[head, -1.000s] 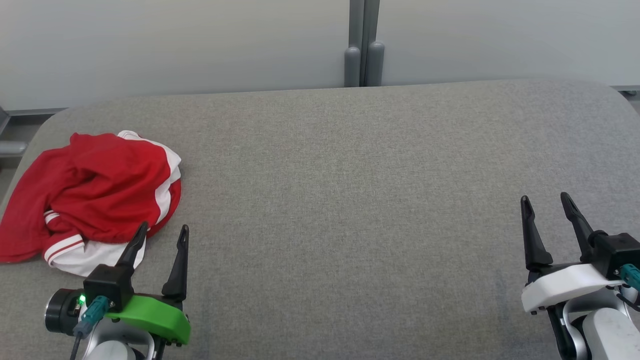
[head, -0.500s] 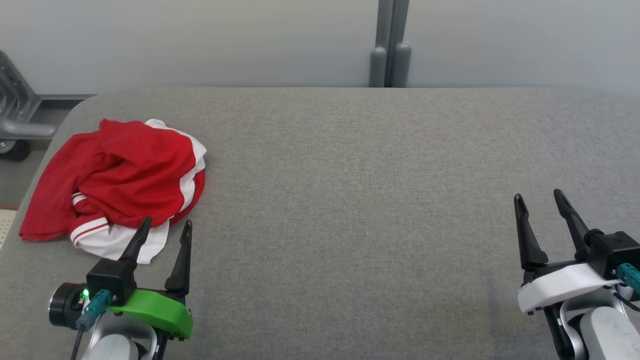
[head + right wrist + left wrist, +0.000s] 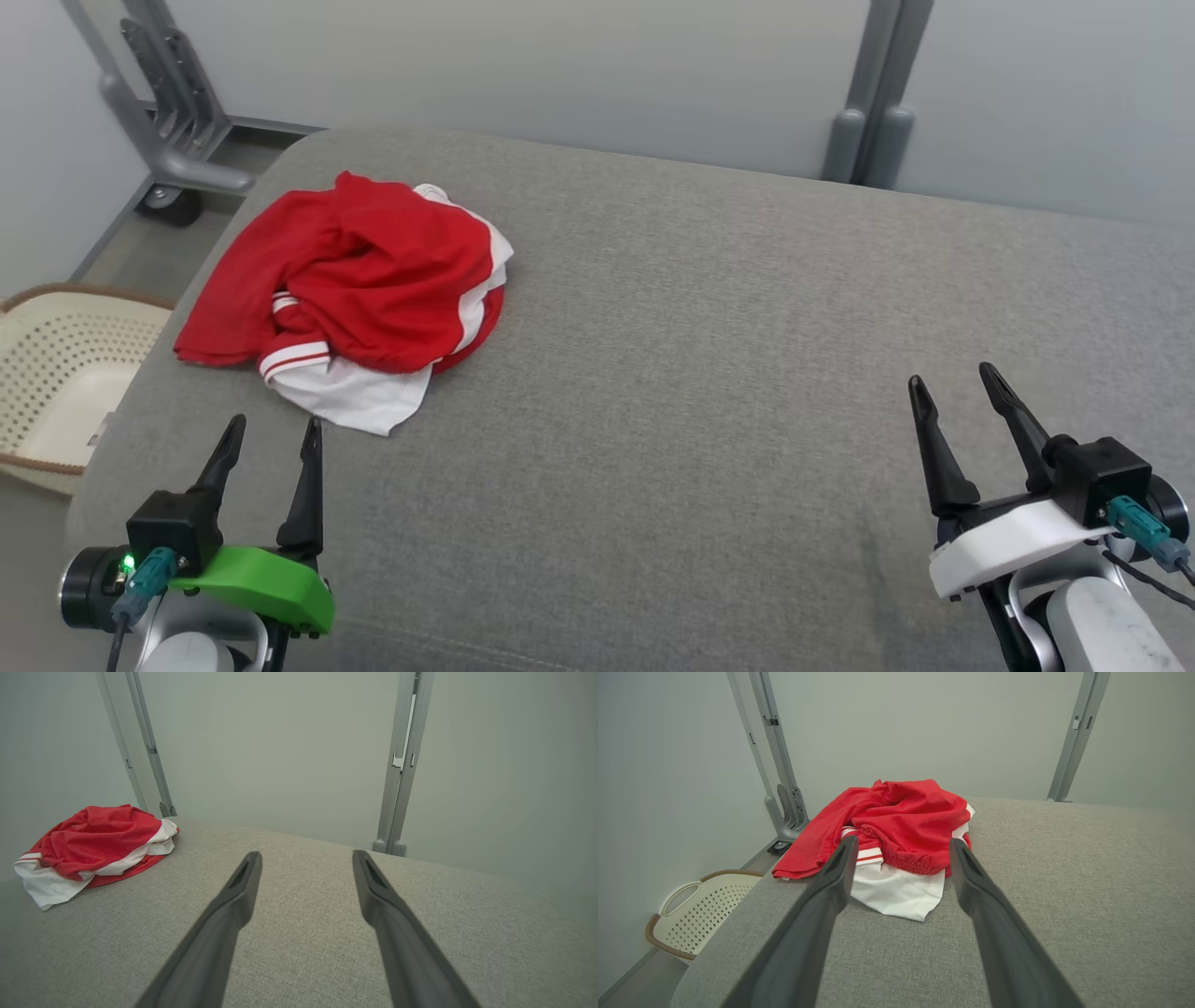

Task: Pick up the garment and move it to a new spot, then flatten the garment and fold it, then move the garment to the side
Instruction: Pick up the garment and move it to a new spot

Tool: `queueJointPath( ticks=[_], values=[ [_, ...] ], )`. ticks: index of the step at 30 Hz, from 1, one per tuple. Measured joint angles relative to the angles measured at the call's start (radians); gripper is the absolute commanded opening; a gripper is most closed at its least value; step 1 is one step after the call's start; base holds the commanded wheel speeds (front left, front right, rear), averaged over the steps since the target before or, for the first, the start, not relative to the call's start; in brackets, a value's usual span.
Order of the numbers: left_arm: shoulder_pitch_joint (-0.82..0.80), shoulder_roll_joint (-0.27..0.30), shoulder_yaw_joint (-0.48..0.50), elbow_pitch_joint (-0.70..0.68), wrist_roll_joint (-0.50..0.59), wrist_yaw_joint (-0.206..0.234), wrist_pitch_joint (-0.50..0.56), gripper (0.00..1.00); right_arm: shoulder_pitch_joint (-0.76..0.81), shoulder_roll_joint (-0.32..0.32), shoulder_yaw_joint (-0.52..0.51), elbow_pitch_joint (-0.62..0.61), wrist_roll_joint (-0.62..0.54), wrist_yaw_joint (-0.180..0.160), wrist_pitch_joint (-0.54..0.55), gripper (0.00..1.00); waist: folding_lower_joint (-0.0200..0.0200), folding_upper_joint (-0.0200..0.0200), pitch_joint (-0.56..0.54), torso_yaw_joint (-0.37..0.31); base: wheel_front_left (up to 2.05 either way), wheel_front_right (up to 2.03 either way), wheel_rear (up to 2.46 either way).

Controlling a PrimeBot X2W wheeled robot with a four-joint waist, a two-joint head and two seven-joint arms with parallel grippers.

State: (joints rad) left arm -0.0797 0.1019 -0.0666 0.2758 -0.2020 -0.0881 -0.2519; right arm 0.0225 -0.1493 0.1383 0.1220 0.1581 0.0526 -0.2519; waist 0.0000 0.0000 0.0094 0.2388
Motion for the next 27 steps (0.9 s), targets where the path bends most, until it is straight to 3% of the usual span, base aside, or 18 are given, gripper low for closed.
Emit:
queueJointPath(
  ticks=[9,19,27],
  values=[
    [0.012,0.002,0.047,-0.008,0.000,-0.001,0.000,1.00,-0.019,0.022,0.027,0.013,-0.024,0.017,0.000,1.00,0.0000,0.0000,-0.007,0.096,0.00,0.00,0.00],
    [-0.005,-0.017,0.082,-0.023,-0.035,-0.004,0.000,1.00,-0.037,0.021,0.026,-0.002,-0.040,0.018,0.000,1.00,0.0000,0.0000,0.041,0.075,0.00,0.00,0.00],
    [-0.205,-0.026,0.072,0.054,-0.100,-0.014,0.054,1.00,-0.091,0.018,0.062,-0.035,-0.068,0.027,-0.002,1.00,0.0000,0.0000,0.127,0.054,0.00,0.00,0.00]
  ],
)
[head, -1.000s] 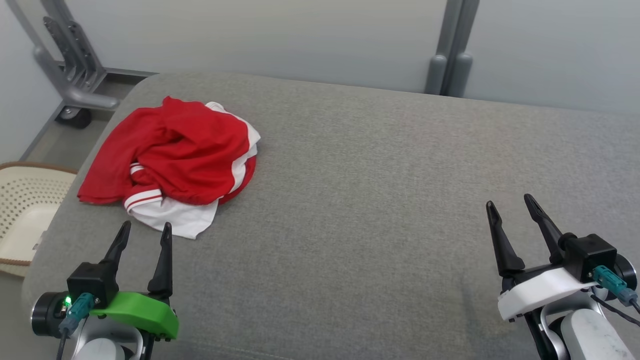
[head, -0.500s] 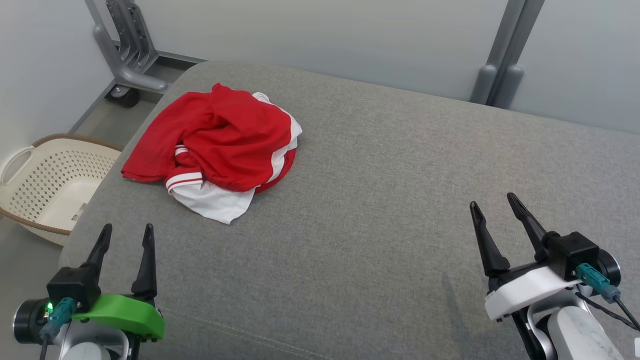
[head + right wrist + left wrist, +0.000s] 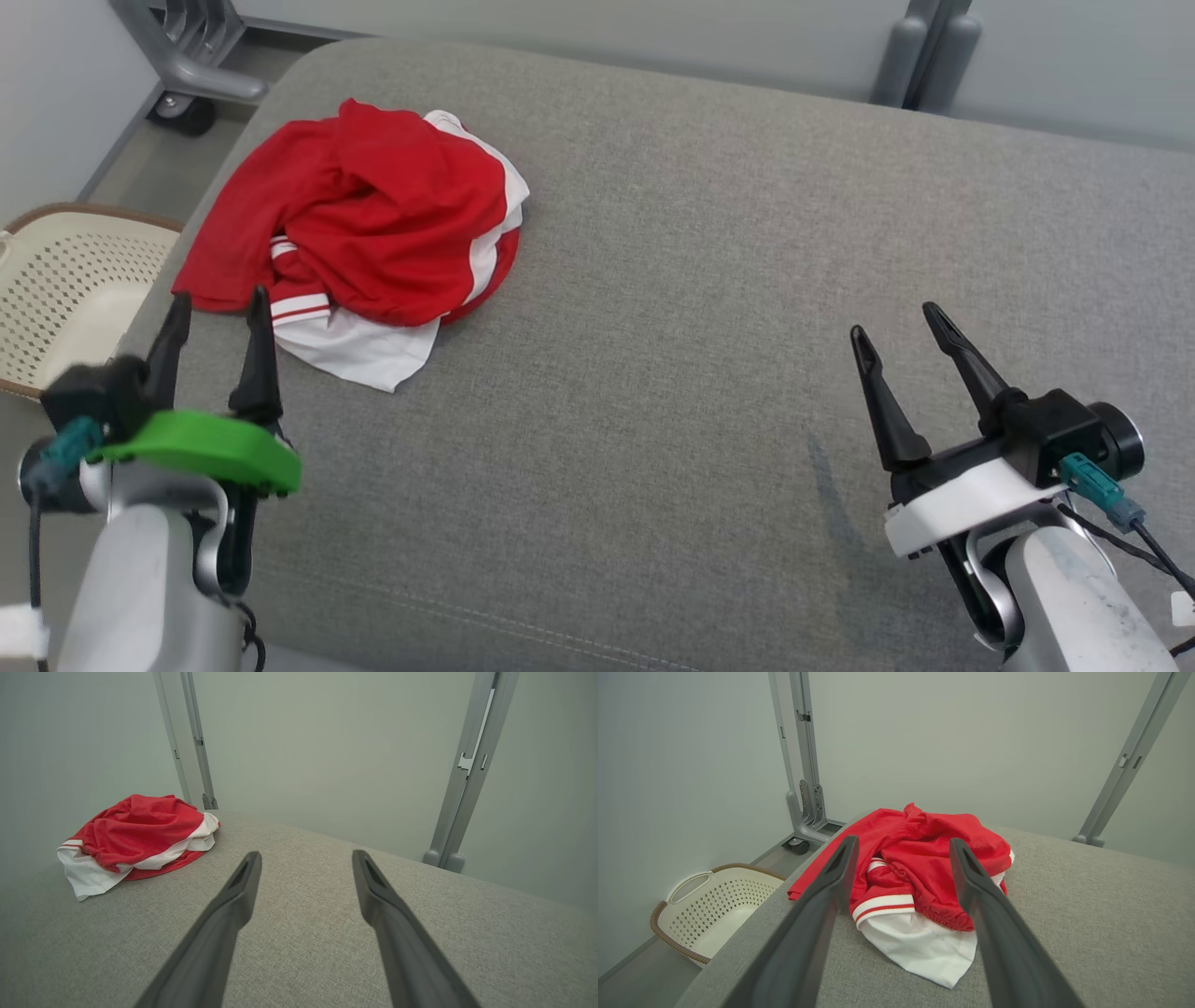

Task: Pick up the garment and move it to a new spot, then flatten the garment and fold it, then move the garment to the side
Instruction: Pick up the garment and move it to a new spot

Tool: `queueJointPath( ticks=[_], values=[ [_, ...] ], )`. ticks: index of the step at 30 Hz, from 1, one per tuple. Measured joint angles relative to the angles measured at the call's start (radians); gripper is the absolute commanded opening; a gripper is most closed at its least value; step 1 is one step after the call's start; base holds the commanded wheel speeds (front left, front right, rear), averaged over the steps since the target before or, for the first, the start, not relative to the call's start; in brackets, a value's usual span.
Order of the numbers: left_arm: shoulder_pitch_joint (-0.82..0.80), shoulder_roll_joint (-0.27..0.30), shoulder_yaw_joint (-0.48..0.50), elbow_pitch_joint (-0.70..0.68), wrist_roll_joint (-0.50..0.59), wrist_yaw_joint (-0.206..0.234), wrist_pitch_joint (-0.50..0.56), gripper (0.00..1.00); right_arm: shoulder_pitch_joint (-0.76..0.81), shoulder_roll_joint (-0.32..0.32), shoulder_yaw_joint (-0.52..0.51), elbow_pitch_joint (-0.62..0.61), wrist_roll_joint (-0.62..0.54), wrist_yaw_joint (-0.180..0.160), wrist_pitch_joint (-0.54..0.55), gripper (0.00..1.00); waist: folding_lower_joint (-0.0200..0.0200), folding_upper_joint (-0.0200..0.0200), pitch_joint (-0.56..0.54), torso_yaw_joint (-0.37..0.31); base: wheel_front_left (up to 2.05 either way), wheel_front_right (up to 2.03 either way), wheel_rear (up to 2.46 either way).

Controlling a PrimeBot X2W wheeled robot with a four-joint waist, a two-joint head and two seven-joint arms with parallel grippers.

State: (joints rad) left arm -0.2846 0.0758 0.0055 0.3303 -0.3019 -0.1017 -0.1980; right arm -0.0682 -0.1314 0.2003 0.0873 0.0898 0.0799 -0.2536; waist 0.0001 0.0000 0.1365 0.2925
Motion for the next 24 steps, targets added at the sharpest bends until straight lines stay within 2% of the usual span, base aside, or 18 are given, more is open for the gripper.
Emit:
queueJointPath(
  ticks=[8,13,19,24],
  values=[
    [-0.231,-0.015,-0.002,0.089,-0.064,-0.001,0.163,1.00,-0.017,0.003,0.048,-0.014,-0.030,0.008,-0.001,1.00,0.0001,0.0000,0.103,-0.033,0.00,0.00,0.00],
    [-0.333,-0.023,0.058,0.131,-0.115,0.017,0.226,1.00,-0.080,0.008,0.067,-0.039,-0.038,0.016,-0.001,1.00,0.0001,0.0000,0.170,-0.061,0.00,0.00,0.00],
    [-0.441,0.031,0.057,0.160,-0.085,0.037,0.261,1.00,-0.164,0.009,0.071,-0.075,-0.047,0.017,-0.001,1.00,0.0002,0.0000,0.252,-0.099,0.00,0.00,0.00],
    [-0.487,0.042,0.060,0.229,-0.059,0.067,0.280,1.00,-0.216,0.008,0.063,-0.083,-0.055,0.016,-0.001,1.00,0.0001,0.0000,0.319,-0.128,0.00,0.00,0.00]
  ],
)
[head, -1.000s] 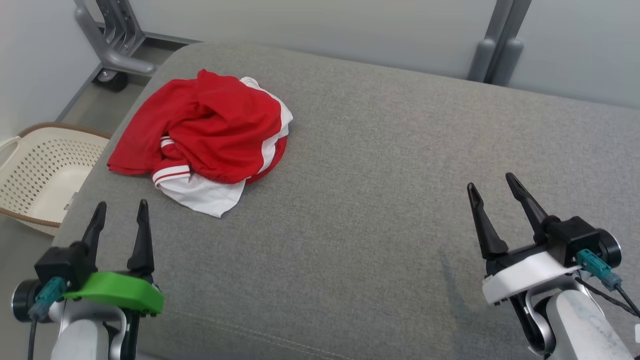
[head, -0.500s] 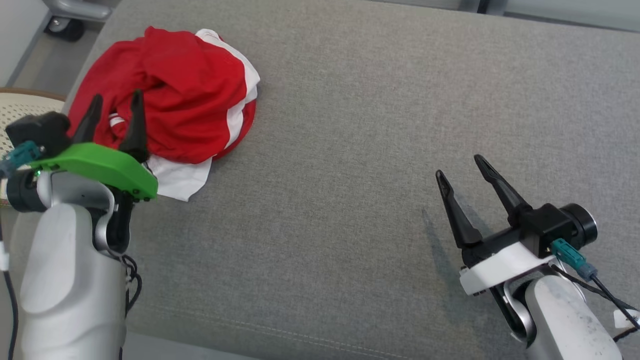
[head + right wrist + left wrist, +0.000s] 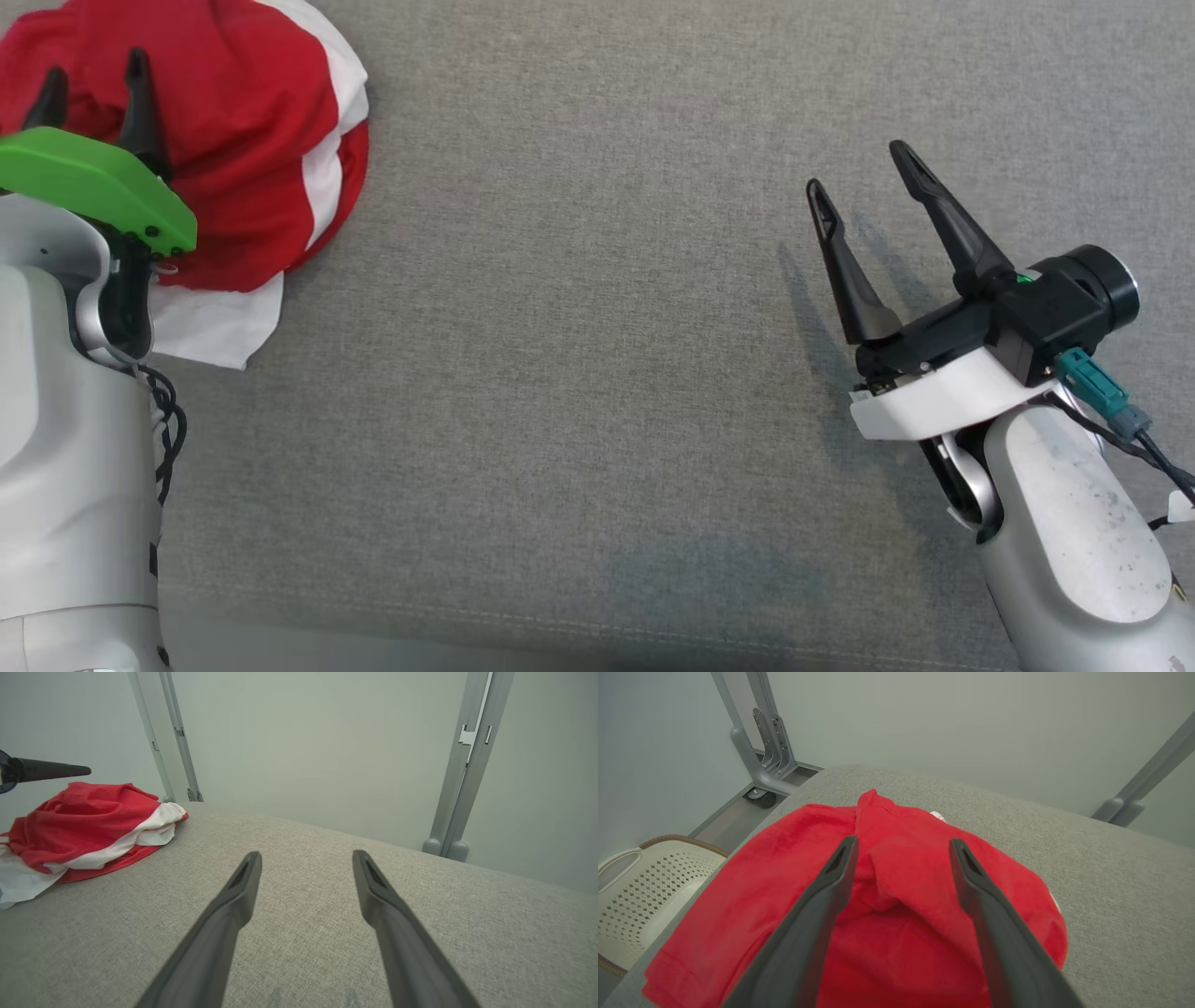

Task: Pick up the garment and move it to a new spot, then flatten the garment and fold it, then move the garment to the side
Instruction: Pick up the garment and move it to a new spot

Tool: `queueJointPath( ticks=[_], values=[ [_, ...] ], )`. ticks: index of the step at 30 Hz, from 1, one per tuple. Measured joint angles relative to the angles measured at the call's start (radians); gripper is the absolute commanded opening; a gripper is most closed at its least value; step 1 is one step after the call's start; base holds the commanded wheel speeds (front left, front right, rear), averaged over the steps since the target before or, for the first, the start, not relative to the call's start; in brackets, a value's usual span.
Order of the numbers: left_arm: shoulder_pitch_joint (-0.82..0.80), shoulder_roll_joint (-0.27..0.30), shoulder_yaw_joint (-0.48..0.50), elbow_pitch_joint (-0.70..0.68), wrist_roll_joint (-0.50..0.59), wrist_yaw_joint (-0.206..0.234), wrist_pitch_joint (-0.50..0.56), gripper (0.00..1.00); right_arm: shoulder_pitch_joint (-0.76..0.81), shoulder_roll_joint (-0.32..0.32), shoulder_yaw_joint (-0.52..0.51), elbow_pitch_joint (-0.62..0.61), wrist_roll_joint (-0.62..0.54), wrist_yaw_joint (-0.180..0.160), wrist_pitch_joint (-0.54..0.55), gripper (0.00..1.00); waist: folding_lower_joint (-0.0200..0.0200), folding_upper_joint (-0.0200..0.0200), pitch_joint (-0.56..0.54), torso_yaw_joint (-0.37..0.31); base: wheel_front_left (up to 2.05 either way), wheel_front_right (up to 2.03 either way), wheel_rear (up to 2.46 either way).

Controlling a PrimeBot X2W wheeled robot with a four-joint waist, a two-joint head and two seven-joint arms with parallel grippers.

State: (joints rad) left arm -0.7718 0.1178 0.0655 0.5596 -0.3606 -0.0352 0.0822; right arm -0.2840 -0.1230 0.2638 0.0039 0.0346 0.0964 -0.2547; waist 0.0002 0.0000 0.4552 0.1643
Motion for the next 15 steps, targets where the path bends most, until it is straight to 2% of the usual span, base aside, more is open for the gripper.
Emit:
queueJointPath(
  ticks=[4,9,10,12,15],
  values=[
    [-0.002,0.008,-0.005,0.078,0.023,0.020,0.023,1.00,-0.016,0.000,-0.014,0.002,-0.001,-0.002,0.000,1.00,0.0000,0.0000,0.042,-0.022,0.00,0.00,0.00],
    [-0.016,0.019,-0.010,0.111,0.029,0.026,0.021,0.98,-0.016,0.002,-0.025,0.010,-0.001,-0.010,0.000,1.00,0.0000,0.0000,0.064,-0.044,0.00,0.00,0.00],
    [-0.027,0.019,-0.016,0.112,0.030,0.026,0.021,0.47,-0.016,0.001,-0.030,0.010,-0.001,-0.011,0.000,1.00,0.0000,0.0000,0.067,-0.047,0.00,0.00,0.00],
    [-0.053,0.015,-0.035,0.114,0.033,0.026,0.008,0.00,-0.016,0.001,-0.036,0.015,0.000,-0.015,0.000,1.00,0.0000,0.0000,0.071,-0.049,0.00,0.00,0.00],
    [-0.075,0.009,-0.046,0.131,0.044,0.019,-0.006,0.00,-0.016,0.004,-0.036,0.029,0.001,-0.017,0.000,1.00,0.0000,0.0000,0.065,-0.046,0.00,0.00,0.00]
  ],
)
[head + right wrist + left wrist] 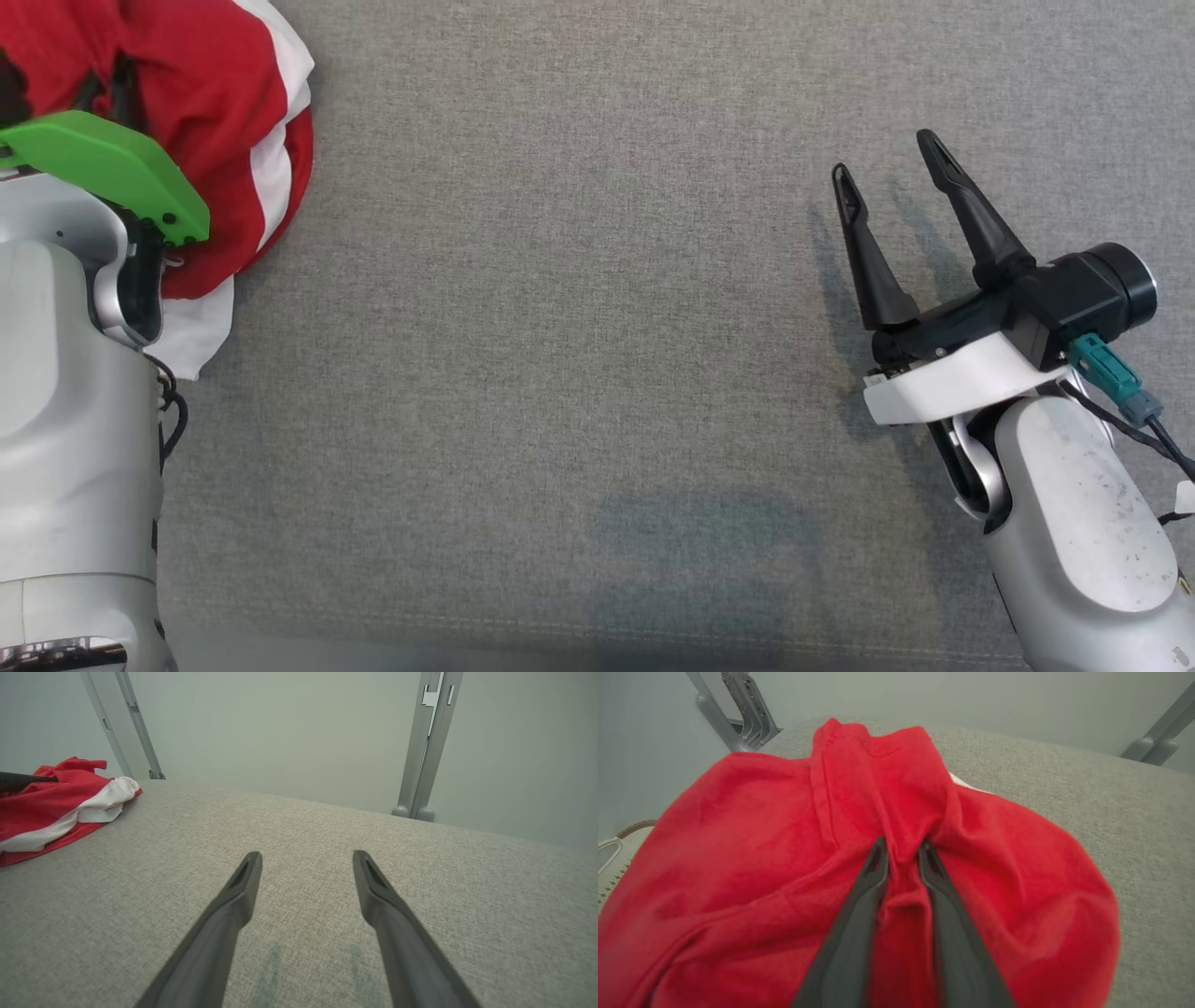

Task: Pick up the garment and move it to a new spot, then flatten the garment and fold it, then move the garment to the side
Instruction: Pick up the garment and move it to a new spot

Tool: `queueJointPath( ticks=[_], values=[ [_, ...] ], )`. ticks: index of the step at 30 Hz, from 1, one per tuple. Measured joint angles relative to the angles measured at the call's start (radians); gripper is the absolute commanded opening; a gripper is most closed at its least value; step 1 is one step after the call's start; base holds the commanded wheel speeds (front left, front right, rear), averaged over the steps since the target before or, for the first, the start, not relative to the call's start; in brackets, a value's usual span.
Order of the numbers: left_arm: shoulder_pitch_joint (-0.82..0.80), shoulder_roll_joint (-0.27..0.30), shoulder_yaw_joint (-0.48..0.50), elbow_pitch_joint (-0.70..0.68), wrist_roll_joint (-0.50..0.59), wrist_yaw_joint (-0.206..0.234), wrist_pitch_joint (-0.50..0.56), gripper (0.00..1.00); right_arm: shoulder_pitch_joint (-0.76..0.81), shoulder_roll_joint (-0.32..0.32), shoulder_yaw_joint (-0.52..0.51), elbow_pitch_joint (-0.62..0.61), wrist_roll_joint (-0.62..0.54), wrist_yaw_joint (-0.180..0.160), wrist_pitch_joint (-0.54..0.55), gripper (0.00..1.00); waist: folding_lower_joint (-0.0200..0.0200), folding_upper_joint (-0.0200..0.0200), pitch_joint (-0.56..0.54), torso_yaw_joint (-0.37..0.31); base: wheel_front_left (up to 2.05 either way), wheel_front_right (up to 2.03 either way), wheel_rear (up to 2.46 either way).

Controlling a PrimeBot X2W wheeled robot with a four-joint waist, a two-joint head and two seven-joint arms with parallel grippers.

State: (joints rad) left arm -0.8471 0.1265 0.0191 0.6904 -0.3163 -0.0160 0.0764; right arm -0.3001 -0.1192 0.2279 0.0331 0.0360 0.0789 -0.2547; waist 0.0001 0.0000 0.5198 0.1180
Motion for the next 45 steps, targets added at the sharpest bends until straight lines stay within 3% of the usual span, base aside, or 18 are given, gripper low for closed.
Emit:
queueJointPath(
  ticks=[12,24,30,35,40,45],
  values=[
    [-0.059,-0.008,-0.056,0.018,0.049,-0.021,-0.075,0.00,0.000,0.021,-0.004,0.043,0.020,0.000,0.000,1.00,0.0000,0.0000,-0.061,0.014,0.00,0.00,0.00],
    [-0.145,-0.105,-0.227,-0.082,0.078,-0.092,-0.126,0.00,0.002,0.043,0.013,0.057,0.050,0.002,0.000,1.00,-0.0002,0.0000,-0.148,-0.008,0.00,0.00,0.00],
    [-0.124,-0.114,-0.355,-0.125,0.067,-0.108,-0.121,0.00,0.010,0.055,0.025,0.061,0.073,0.003,0.000,1.00,-0.0002,0.0000,-0.177,-0.060,0.00,0.00,0.00],
    [-0.018,-0.110,-0.515,-0.183,-0.001,-0.109,-0.081,0.00,0.045,0.057,0.022,0.052,0.087,-0.003,0.000,1.00,-0.0002,0.0000,-0.196,-0.130,0.00,0.00,0.00],
    [0.057,-0.100,-0.759,-0.290,-0.113,-0.109,-0.033,0.00,0.077,0.059,0.020,0.046,0.097,-0.012,0.000,1.00,-0.0002,0.0000,-0.206,-0.197,0.00,0.00,0.00],
    [0.108,-0.092,-0.889,-0.386,-0.195,-0.109,0.027,0.00,0.121,0.061,0.010,0.048,0.114,-0.019,0.000,1.00,-0.0002,0.0000,-0.213,-0.263,0.00,0.00,0.00]
  ],
)
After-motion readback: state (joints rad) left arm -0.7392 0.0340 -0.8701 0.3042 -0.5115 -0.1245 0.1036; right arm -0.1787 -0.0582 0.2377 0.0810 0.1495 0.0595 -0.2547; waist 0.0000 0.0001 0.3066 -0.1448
